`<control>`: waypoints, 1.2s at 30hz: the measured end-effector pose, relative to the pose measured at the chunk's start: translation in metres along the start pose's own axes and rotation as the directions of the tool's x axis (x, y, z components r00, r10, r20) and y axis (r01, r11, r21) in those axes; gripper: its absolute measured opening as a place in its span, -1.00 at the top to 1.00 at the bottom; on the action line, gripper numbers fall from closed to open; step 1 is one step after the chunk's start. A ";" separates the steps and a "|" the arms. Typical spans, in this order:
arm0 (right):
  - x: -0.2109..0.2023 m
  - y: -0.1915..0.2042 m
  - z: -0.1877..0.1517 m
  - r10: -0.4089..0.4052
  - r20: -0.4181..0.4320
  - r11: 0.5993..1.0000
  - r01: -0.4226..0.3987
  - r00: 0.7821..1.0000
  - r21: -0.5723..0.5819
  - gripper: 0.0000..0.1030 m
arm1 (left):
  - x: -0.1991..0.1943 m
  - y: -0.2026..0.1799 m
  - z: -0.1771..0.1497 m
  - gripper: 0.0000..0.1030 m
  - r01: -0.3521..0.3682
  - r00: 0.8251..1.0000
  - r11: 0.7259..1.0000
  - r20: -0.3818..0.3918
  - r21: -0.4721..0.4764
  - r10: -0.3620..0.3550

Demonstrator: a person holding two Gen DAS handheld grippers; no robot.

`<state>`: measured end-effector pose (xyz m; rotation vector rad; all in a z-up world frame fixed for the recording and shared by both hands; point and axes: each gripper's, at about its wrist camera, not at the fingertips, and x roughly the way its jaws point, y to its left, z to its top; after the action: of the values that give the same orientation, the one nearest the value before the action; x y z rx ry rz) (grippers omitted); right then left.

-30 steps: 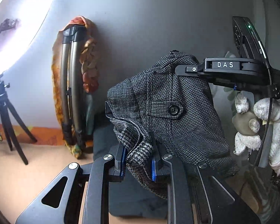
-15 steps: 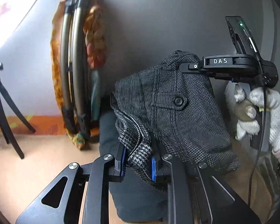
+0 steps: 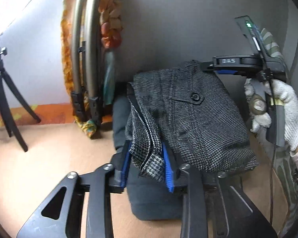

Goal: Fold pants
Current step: 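Lower the folded shorts onto the dark cloth and open both tools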

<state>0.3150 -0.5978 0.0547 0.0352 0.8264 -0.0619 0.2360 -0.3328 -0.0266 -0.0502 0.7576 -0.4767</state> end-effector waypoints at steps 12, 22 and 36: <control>-0.026 0.001 -0.012 -0.035 -0.001 0.999 0.035 0.999 0.033 -0.31 | -0.019 0.025 -0.003 0.18 -0.082 0.994 0.995 -0.071 -0.061 0.077; -0.075 0.002 -0.028 0.040 0.108 0.998 -0.046 0.993 0.048 0.05 | -0.067 0.027 -0.006 0.18 -0.080 0.996 0.994 -0.041 -0.074 0.077; 0.010 0.000 -0.039 0.007 -0.039 0.999 -0.005 0.999 0.043 0.36 | -0.080 0.014 -0.024 0.18 -0.069 0.996 0.997 -0.051 0.035 0.071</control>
<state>0.2931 -0.5959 0.0206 0.0796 0.8639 -0.0733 0.1758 -0.2824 0.0046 0.0195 0.7997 -0.4252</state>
